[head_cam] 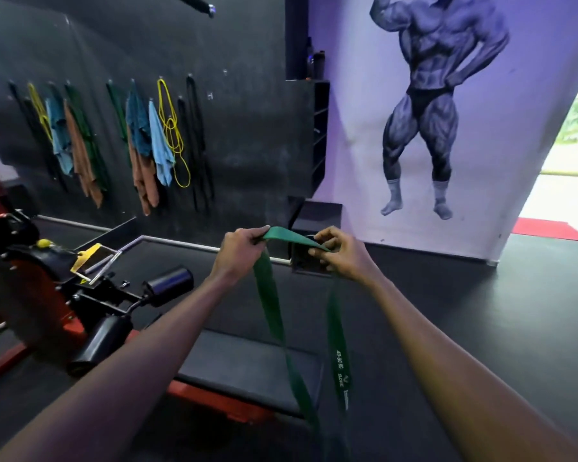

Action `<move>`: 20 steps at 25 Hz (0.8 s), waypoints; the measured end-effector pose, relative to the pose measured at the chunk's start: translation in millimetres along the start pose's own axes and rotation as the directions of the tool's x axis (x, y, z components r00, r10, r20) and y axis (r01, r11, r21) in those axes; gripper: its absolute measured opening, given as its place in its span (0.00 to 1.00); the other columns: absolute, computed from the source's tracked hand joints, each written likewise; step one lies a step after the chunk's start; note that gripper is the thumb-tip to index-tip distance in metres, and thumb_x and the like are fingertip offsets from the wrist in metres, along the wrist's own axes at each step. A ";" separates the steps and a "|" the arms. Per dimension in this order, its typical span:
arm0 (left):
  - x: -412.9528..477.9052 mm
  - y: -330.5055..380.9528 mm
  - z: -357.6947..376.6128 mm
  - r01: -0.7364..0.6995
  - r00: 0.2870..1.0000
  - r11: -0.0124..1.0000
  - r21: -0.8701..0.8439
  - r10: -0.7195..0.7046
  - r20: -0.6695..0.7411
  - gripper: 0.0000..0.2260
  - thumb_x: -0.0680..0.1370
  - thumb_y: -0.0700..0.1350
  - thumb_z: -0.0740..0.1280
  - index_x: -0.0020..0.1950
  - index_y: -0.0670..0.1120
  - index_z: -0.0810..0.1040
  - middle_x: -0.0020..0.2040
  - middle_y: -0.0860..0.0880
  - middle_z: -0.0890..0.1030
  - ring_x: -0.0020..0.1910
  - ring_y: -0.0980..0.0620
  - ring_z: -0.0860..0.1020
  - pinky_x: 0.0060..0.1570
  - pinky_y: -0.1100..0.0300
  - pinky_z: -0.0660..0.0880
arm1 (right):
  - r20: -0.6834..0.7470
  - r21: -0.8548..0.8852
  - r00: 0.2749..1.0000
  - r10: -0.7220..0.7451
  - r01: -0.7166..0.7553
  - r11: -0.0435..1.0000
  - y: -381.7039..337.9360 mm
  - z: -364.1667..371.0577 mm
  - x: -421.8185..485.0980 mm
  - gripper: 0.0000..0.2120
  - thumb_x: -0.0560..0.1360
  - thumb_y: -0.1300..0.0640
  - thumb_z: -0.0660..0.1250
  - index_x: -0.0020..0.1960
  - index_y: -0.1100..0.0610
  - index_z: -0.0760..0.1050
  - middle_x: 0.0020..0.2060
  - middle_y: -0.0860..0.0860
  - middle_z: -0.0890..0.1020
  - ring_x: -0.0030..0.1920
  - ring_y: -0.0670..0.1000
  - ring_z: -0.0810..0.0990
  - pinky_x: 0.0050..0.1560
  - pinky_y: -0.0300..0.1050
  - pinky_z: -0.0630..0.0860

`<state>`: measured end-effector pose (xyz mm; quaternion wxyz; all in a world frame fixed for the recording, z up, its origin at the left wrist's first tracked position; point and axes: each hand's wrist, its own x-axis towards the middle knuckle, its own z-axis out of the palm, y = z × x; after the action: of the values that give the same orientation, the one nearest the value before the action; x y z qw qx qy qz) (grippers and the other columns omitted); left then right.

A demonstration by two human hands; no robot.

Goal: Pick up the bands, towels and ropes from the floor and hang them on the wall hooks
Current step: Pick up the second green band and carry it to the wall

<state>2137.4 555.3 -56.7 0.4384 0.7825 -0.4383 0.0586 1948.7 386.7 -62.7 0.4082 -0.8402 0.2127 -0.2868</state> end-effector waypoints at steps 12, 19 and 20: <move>180.6 46.0 205.5 -0.119 0.972 0.993 -0.006 0.117 0.203 0.14 0.79 0.45 0.68 0.63 0.45 0.81 0.50 0.48 0.86 0.42 0.57 0.81 0.41 0.75 0.69 | -0.145 -0.142 0.989 -0.006 -0.015 0.990 133.4 -158.4 172.5 0.09 0.71 0.52 0.77 0.51 0.50 0.86 0.35 0.44 0.84 0.33 0.33 0.78 0.37 0.24 0.71; 312.2 36.8 298.3 0.019 0.988 1.000 -0.013 -0.016 0.153 0.14 0.78 0.47 0.68 0.63 0.50 0.81 0.54 0.49 0.85 0.49 0.55 0.83 0.55 0.60 0.78 | -0.122 -0.112 0.992 -0.011 -0.003 0.994 209.0 -202.6 330.2 0.11 0.66 0.45 0.80 0.43 0.46 0.80 0.36 0.46 0.86 0.37 0.44 0.83 0.42 0.47 0.81; 332.6 33.6 309.5 0.031 0.990 1.000 0.000 -0.031 0.134 0.15 0.77 0.47 0.68 0.64 0.51 0.80 0.55 0.49 0.85 0.51 0.54 0.83 0.56 0.58 0.78 | -0.113 -0.092 0.993 -0.019 0.008 0.996 221.6 -206.7 354.1 0.11 0.66 0.46 0.80 0.41 0.47 0.80 0.36 0.47 0.85 0.35 0.44 0.82 0.41 0.49 0.81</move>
<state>2224.6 108.3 -65.5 0.4094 0.7910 -0.4546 -0.0014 2049.6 -67.0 -28.8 0.3548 -0.8417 0.2426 -0.3268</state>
